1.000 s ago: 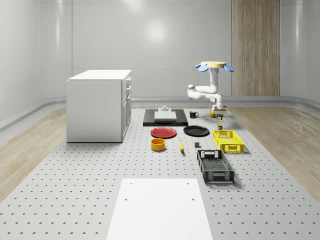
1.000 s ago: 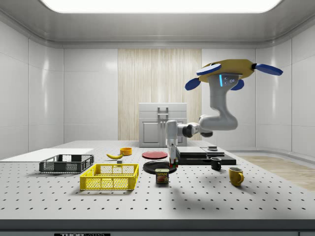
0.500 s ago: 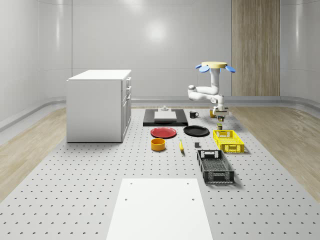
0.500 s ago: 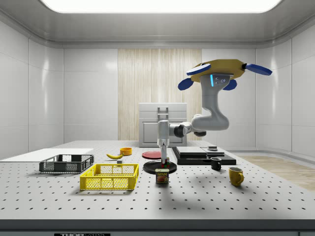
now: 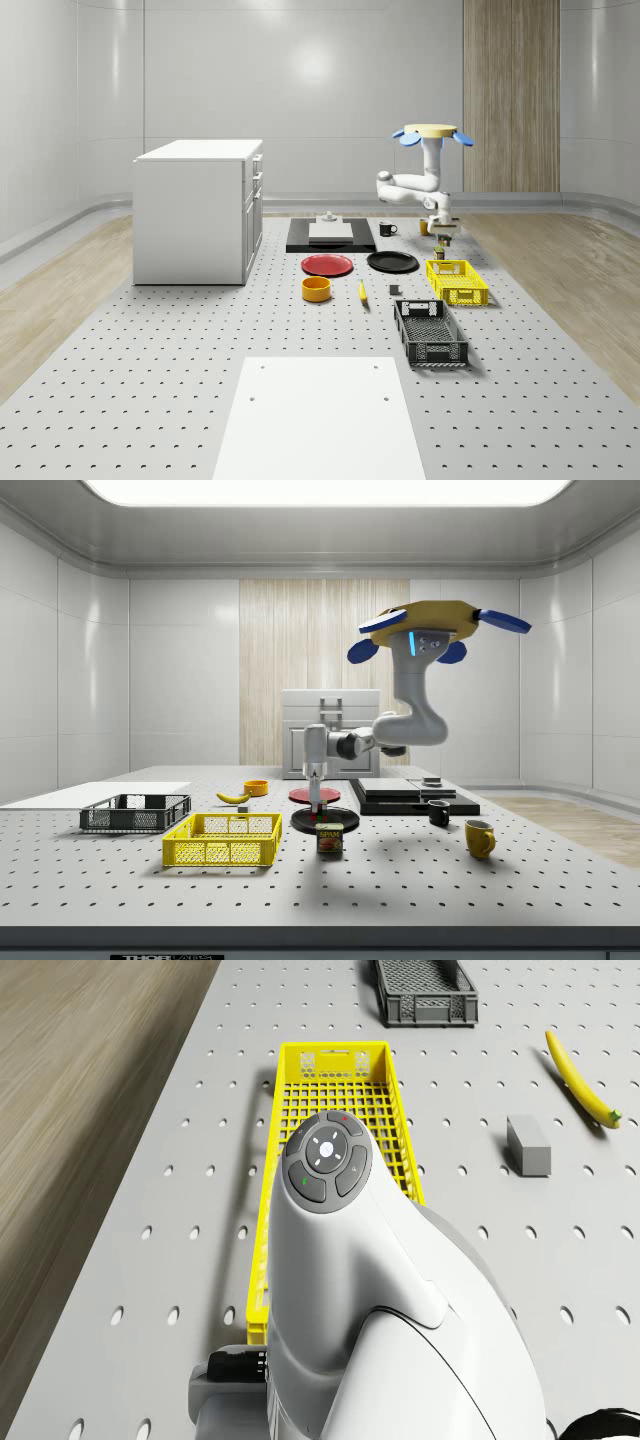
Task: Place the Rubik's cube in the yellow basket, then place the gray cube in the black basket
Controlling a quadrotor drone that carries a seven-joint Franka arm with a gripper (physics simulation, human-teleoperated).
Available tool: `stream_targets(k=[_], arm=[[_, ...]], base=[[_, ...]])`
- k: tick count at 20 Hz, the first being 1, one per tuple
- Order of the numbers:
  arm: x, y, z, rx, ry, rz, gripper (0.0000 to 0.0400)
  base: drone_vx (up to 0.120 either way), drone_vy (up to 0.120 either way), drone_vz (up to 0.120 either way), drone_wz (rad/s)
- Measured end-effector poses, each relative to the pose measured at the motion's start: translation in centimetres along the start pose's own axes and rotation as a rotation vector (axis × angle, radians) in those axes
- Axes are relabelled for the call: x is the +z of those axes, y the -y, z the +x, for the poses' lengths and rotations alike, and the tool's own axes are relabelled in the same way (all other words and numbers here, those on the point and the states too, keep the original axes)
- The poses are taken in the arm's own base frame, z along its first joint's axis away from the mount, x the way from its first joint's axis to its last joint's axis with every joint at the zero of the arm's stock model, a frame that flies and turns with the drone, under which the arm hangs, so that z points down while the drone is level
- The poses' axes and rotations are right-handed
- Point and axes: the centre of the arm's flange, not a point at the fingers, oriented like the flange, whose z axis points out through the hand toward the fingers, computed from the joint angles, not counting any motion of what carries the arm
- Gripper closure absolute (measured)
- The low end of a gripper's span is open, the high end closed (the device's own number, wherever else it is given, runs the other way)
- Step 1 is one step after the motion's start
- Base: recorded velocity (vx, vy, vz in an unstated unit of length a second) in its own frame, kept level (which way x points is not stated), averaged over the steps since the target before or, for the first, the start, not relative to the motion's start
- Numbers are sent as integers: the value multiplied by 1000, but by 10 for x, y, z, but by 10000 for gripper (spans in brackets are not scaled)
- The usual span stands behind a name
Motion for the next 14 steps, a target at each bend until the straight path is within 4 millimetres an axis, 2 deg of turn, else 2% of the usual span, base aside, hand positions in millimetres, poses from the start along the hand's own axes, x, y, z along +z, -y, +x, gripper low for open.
stream_targets(k=[14], arm=[[0, 0, 0, 0, 0, 0, 75]], base=[[120, 0, 0, 0]])
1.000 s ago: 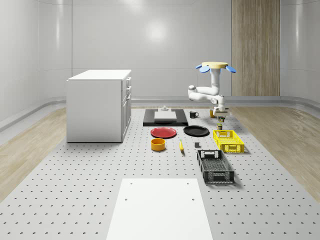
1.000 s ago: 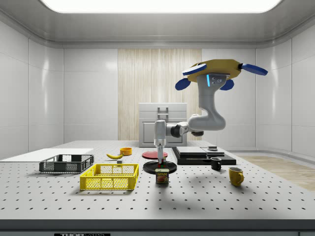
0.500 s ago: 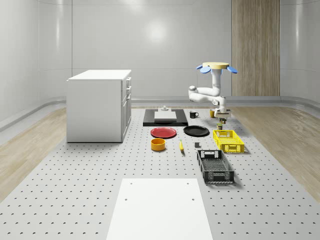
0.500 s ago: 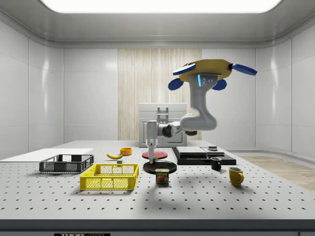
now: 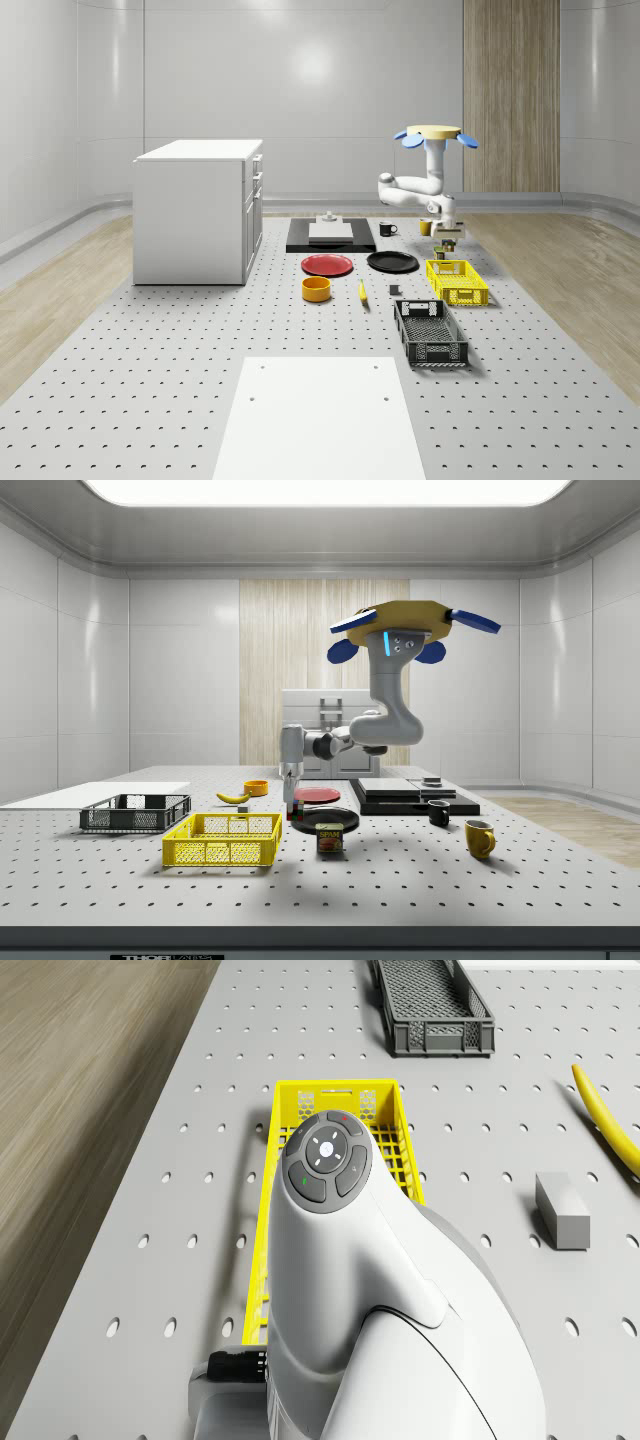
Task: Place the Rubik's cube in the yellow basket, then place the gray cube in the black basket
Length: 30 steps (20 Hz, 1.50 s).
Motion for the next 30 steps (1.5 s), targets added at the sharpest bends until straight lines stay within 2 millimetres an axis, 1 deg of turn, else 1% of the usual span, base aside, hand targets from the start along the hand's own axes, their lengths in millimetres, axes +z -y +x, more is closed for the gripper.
stream_targets(k=[16, 21, 29, 30], arm=[[0, 0, 0, 0, 0, 0, 75], [0, 0, 0, 0, 0, 0, 75], [0, 0, 0, 0, 0, 0, 75], [0, 0, 0, 0, 0, 0, 75]], base=[[120, 0, 0, 0], [120, -104, 0, 0], [120, 0, 0, 0], [0, 0, -120, 0]])
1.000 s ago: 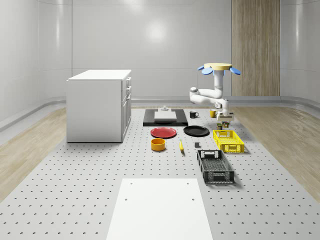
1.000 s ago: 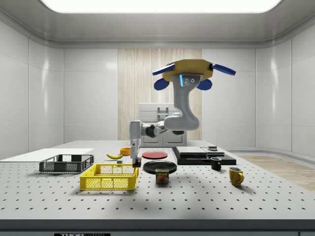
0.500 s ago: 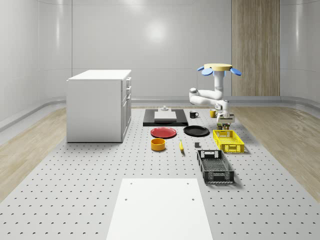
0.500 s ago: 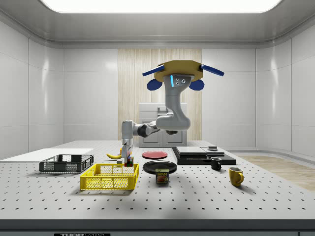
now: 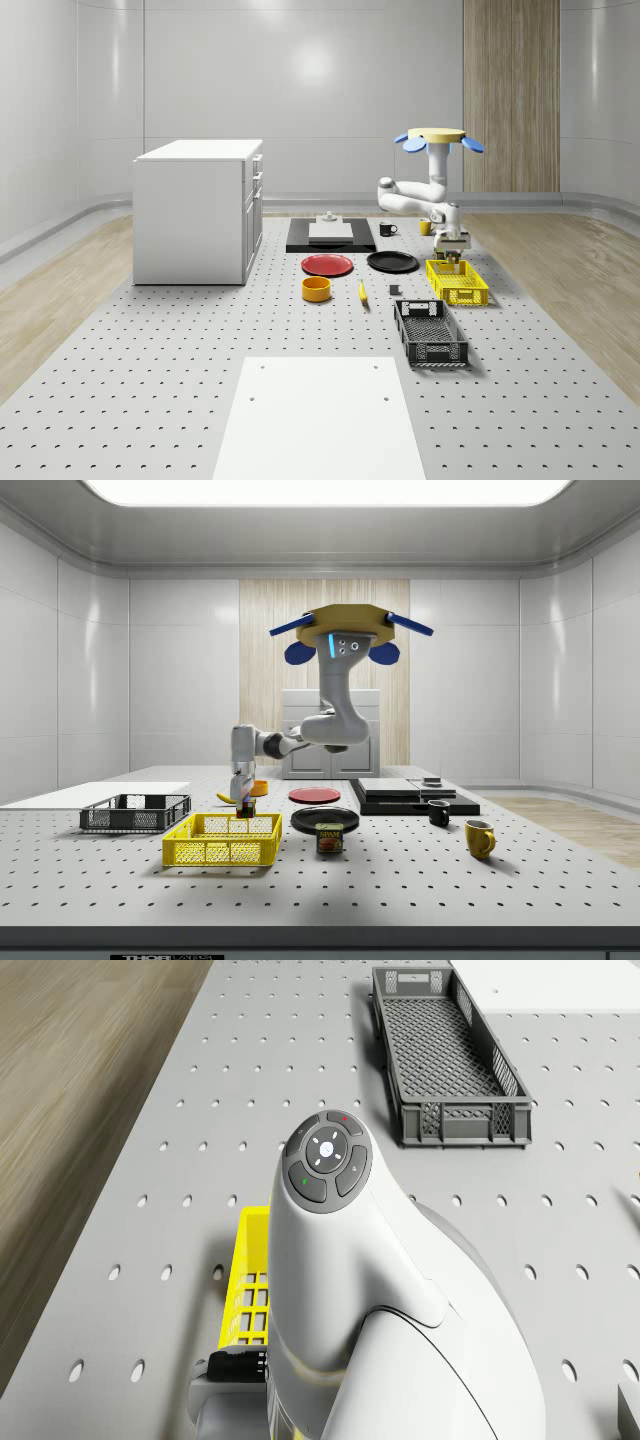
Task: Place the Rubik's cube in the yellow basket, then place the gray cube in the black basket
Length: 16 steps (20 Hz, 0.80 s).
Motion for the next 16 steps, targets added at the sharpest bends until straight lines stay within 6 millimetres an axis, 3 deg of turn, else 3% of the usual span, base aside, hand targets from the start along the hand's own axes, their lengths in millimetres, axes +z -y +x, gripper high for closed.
stream_targets(k=[10, 16], arm=[[0, 0, 0, 0, 0, 0, 75], [15, 0, 0, 0, 0, 0, 75]], base=[[0, 0, -120, 0], [0, 0, 0, 0]])
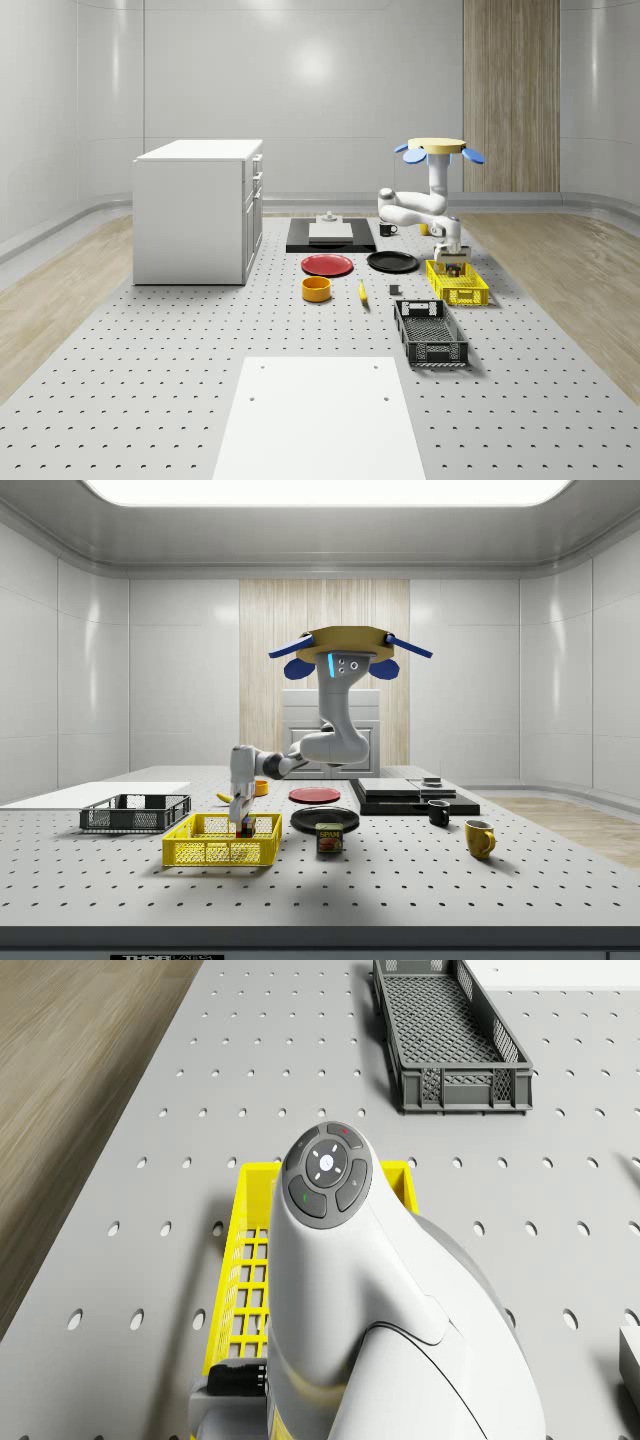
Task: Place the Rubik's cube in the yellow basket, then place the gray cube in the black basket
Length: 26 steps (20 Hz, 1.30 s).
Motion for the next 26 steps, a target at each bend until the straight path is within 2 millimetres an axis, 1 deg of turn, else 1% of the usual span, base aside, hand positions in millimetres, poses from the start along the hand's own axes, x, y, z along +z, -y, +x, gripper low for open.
stream_targets(k=[4, 6, 8, 11, 15, 18, 21, 26], arm=[[12, 0, 0, 0, 0, 0, 75], [16, 0, 0, 0, 0, 0, 46], [15, 0, 0, 0, 0, 0, 28], [8, 0, 0, 0, 0, 0, 13], [-8, 0, 0, 0, 0, 0, 5], [-17, 0, 0, 0, 0, 0, 2], [-23, 0, 0, 0, 0, 0, 1], [-27, 0, 0, 0, 0, 0, 0]], base=[[0, 0, 0, 0], [0, 0, 0, 0], [0, 0, 0, 0], [0, 0, 0, 0], [0, 0, 0, 0], [0, 0, 120, 0], [0, 0, 120, 0], [0, 0, 0, 0]])
